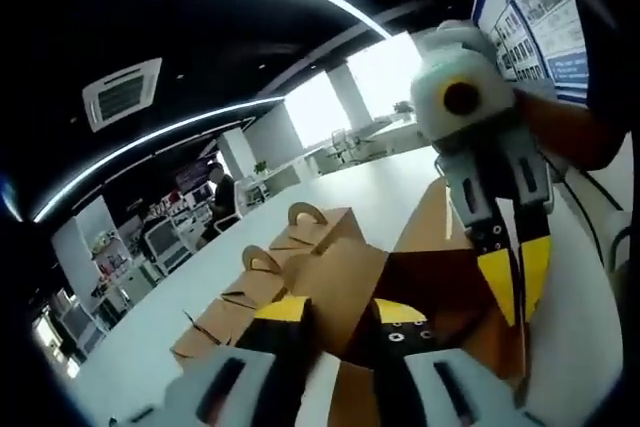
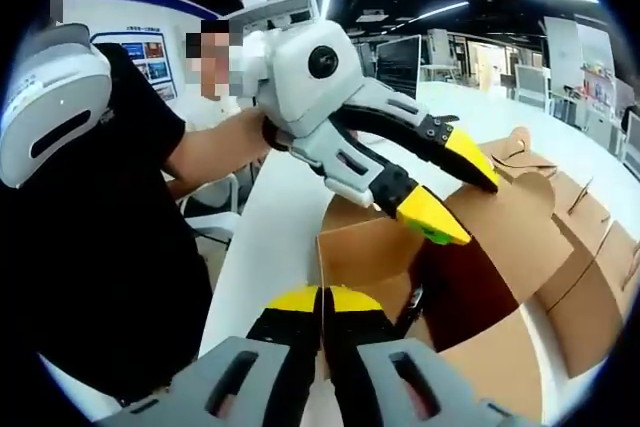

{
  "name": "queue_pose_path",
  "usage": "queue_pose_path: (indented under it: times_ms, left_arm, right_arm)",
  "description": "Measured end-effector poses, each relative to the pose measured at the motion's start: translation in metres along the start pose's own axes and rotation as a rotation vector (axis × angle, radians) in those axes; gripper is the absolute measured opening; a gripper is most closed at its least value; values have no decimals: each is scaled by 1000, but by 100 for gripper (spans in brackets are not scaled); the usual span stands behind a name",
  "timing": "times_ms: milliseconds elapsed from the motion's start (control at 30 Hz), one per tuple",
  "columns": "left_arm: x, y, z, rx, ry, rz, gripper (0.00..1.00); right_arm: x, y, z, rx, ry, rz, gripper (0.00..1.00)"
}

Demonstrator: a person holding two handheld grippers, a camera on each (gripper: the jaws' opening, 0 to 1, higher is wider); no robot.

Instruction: Pick up one paper box from the group, open the paper box, and remove the item inside

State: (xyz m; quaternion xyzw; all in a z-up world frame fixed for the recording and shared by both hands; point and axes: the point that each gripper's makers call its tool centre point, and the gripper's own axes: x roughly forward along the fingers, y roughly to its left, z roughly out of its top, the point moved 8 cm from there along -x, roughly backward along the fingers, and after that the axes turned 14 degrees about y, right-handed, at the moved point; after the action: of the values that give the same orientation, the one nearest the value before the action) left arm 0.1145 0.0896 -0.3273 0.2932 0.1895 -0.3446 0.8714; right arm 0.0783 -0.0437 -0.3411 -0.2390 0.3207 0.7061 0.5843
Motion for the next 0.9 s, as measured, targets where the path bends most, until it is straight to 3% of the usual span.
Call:
queue_pose_path:
  times_ms: [333,633,900]
  left_arm:
    - [5,1,-3,-16,27,-29,25]
    - [13,7,-3,-47,98,-104,24]
    - [18,9,-5,-86,121,-149,23]
  right_arm:
    - [0,0,0,1,-1,-7,4]
    - [0,-2,0,3,0,-16,3]
    - [1,-3,-1,-10,-9,-18,3]
